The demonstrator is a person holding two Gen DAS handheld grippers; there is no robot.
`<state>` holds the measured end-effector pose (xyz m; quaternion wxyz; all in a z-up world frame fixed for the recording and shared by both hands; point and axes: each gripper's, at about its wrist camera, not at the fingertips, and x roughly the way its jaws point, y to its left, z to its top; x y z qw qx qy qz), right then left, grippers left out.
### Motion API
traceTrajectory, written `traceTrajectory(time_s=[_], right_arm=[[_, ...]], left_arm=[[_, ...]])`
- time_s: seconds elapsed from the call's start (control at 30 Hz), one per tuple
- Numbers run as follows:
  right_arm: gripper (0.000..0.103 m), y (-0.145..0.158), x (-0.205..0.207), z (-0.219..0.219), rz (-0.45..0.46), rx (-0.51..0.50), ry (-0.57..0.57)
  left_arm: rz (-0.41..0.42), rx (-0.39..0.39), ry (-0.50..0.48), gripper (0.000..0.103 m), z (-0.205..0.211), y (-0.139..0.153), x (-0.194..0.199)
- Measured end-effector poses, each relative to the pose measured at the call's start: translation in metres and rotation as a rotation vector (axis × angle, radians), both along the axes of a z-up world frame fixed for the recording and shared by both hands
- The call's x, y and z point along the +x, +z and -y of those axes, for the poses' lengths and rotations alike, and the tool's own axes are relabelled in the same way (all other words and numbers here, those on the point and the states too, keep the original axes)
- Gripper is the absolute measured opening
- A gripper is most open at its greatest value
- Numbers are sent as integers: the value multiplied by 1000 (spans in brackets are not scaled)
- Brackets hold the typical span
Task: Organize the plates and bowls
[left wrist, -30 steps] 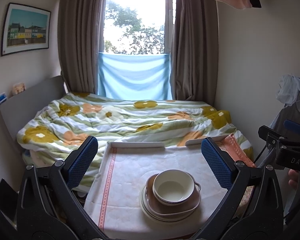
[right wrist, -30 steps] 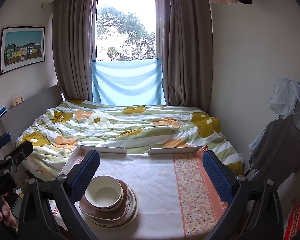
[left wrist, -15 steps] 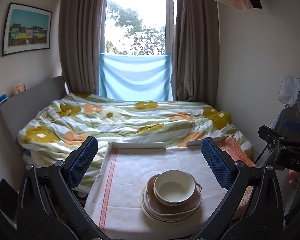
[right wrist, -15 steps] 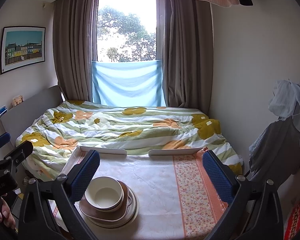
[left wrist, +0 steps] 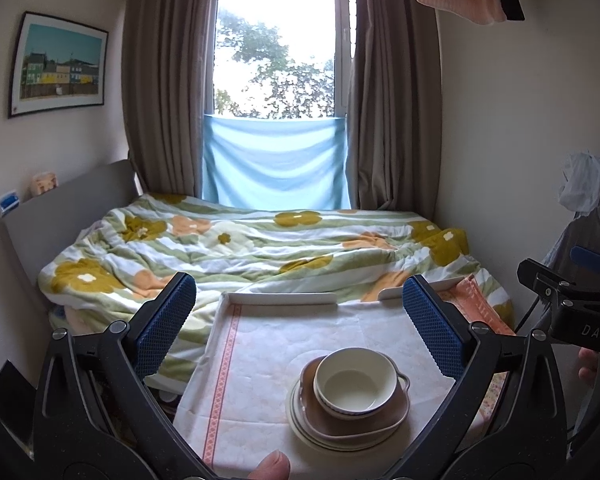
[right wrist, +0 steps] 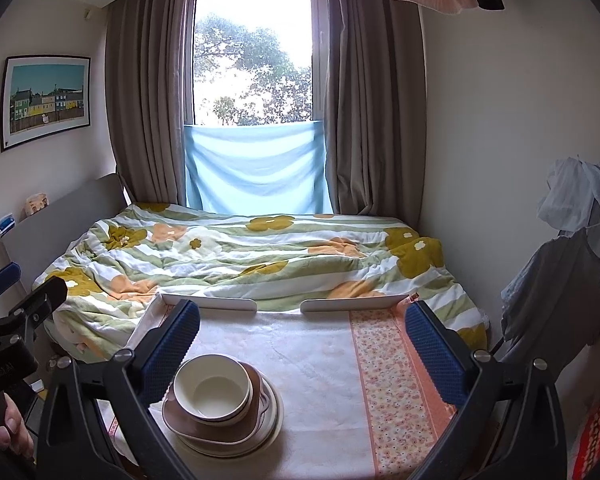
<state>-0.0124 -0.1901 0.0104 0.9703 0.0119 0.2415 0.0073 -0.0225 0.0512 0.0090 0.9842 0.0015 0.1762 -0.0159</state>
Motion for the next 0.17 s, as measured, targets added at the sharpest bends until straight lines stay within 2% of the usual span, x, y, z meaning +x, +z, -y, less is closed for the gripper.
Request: traceTrajectory(time_s=[0.17], right_arm=[[102,-5,6,-5,-17,5,-7]], left_arm=[[1,-1,-21,103,-1,-3,8]])
